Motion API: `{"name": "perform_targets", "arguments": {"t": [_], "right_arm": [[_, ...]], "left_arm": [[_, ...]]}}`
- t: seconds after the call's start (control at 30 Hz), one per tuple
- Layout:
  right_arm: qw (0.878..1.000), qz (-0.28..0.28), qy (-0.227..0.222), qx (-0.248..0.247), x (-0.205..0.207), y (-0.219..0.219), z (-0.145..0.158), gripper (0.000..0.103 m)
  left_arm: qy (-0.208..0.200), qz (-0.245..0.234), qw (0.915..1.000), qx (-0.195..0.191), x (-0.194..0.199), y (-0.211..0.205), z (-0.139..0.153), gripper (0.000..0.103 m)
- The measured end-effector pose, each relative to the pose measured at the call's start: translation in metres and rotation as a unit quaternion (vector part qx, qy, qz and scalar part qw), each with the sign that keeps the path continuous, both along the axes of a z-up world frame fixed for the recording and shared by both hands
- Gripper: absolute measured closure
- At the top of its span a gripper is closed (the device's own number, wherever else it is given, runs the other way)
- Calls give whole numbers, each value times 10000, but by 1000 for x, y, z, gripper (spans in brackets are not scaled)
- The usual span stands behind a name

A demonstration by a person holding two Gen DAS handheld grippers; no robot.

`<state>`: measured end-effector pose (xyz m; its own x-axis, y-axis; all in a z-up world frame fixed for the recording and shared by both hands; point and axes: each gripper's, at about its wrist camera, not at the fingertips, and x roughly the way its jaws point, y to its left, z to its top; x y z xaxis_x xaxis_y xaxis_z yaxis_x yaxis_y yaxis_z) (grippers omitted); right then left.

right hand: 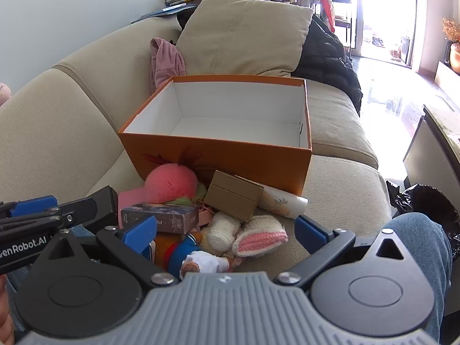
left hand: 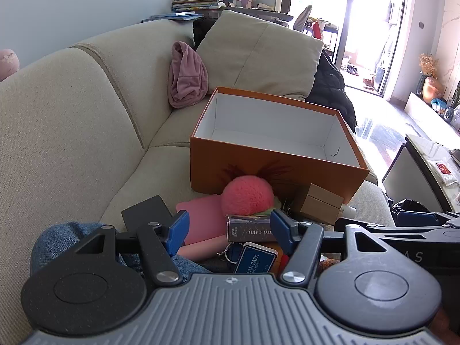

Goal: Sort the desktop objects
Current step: 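Move both grippers toward the pile of items in front of the orange box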

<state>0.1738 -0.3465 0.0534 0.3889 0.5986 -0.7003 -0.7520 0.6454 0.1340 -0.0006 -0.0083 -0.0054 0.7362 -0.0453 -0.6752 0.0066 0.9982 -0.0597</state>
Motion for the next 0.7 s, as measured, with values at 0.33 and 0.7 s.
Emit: {"name": "perform_targets", "arguments": {"t": [0.33, 0.7], "right_arm": [[10000, 3, 30, -24, 1, 0, -2, 1], [9999, 39, 101, 60, 8, 0, -5, 3]], "left_arm": [[47, 20, 10000, -31, 0, 2, -2, 30], [129, -91, 9995, -269, 1, 10, 2, 30]]}}
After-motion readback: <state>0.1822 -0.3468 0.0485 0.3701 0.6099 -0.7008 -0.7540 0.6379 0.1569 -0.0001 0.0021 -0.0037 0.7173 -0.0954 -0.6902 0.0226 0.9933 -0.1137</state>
